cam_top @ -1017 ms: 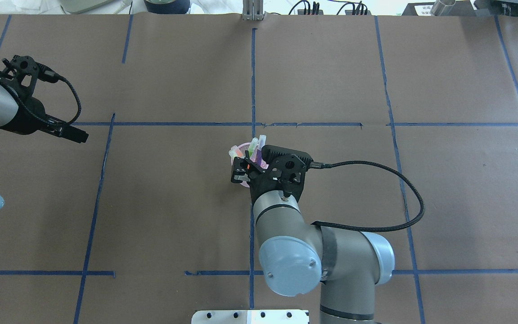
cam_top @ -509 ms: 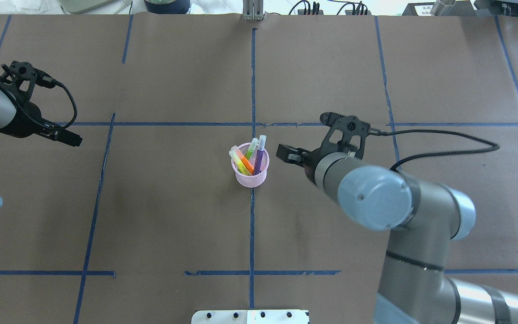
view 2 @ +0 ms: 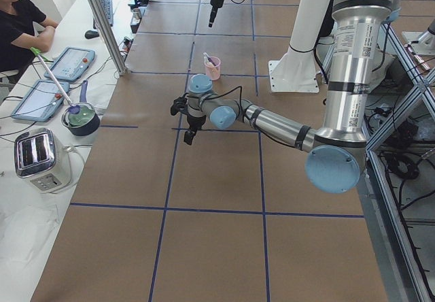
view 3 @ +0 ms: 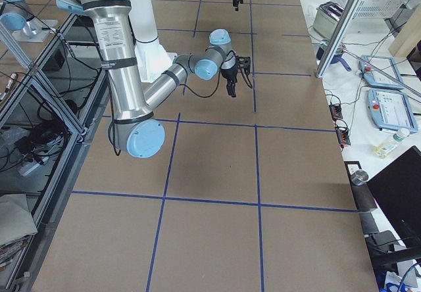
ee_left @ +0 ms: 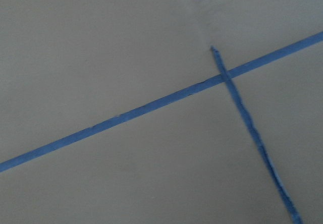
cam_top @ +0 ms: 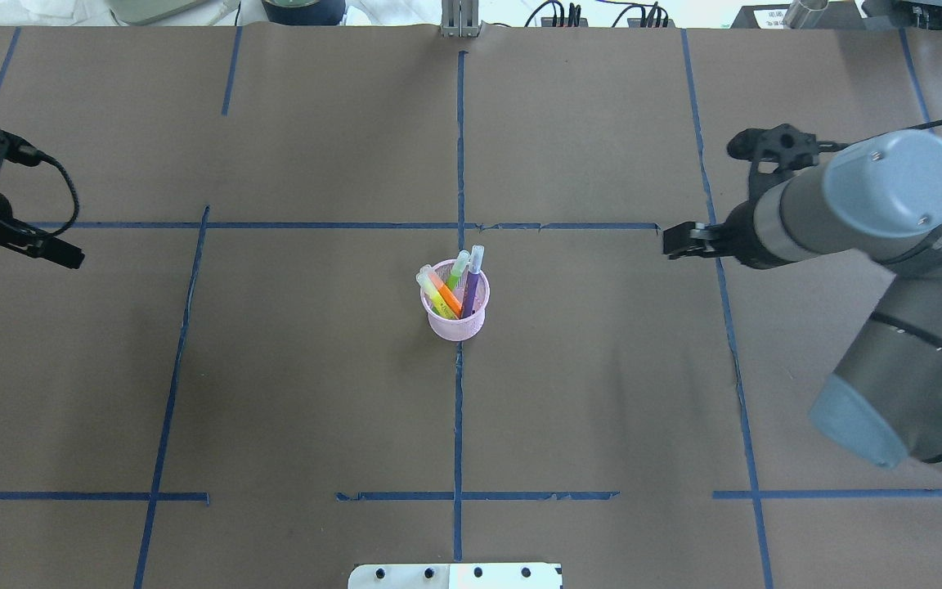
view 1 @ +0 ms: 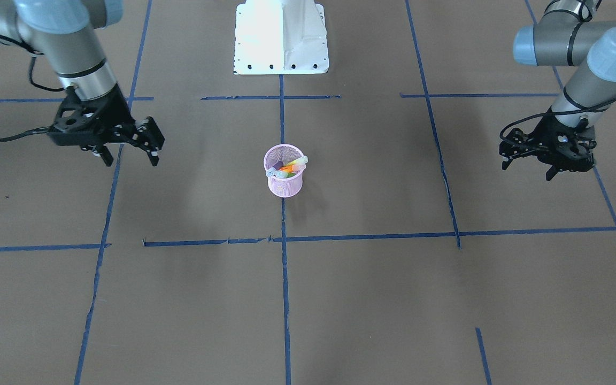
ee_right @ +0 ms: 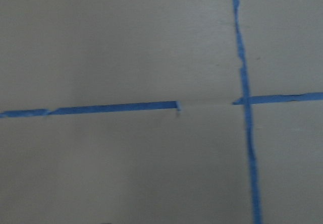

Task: Collect pens into pen holder

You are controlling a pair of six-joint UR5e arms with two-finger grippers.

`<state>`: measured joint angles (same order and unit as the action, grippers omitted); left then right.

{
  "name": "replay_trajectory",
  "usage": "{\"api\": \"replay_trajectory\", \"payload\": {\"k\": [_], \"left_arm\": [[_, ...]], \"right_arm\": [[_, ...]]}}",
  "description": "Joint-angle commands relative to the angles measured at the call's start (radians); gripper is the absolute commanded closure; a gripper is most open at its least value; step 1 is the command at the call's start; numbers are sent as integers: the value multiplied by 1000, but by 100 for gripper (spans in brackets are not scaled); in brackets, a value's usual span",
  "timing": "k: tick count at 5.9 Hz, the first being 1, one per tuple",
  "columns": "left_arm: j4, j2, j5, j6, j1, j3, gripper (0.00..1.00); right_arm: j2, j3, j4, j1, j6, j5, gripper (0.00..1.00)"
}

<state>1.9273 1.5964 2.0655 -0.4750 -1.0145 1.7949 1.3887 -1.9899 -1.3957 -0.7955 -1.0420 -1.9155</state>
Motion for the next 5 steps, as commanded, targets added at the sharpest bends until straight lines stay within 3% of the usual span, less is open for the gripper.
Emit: {"api": "replay_trajectory", "payload": {"k": [1,2,3,5], "left_arm": [[4,-77,165,7,-189,-41,0],[-2,-82,256,153,-264,-83,0],[-17,-108,281,264,-336,-130,0],[-226,-107,297,435,-445,-123,0]], "right_arm": [[122,60,-2,-275,379,-263,0],[174,112,-5,-400,552,-342,0],[232,156,-18,-484,712,-382,0],[240,160,-229,-612,979,-392,0]]}}
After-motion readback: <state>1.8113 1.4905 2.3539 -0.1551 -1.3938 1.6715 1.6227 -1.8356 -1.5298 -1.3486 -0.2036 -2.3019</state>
